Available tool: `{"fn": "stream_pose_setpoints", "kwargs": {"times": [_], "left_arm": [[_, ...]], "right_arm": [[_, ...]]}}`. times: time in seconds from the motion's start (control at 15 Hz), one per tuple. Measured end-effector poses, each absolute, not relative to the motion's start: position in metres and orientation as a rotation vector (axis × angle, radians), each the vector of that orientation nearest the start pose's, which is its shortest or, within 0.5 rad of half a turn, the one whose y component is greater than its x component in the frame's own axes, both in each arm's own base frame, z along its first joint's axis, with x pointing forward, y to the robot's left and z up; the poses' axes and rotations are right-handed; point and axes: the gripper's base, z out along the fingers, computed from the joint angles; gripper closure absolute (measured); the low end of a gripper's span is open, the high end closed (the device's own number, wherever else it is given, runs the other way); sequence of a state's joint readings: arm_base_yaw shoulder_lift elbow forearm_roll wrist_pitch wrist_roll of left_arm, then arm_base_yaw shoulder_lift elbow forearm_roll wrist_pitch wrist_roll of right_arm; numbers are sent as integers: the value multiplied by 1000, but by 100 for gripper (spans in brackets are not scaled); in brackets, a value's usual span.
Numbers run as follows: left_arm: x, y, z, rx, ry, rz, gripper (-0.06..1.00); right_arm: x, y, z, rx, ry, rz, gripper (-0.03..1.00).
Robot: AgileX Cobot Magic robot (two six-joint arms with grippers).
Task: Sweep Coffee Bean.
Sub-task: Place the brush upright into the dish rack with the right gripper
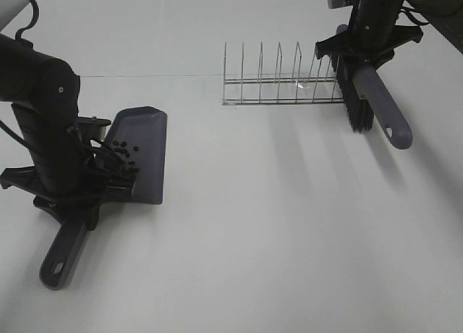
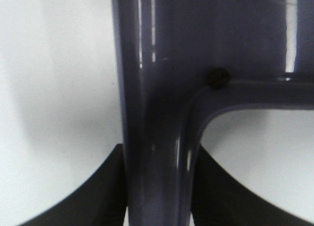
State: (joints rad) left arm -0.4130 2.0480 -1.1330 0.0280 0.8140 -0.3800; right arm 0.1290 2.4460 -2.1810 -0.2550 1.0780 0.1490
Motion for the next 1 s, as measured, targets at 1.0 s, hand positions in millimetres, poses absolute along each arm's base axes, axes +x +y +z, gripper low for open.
{"fn": "stream_pose_setpoints", "kwargs": {"times": [1.0], "left_arm": [[315, -136, 96, 87, 3198, 72, 62]], "right_arm": [[517, 43, 192, 15, 2740, -304, 33]]}}
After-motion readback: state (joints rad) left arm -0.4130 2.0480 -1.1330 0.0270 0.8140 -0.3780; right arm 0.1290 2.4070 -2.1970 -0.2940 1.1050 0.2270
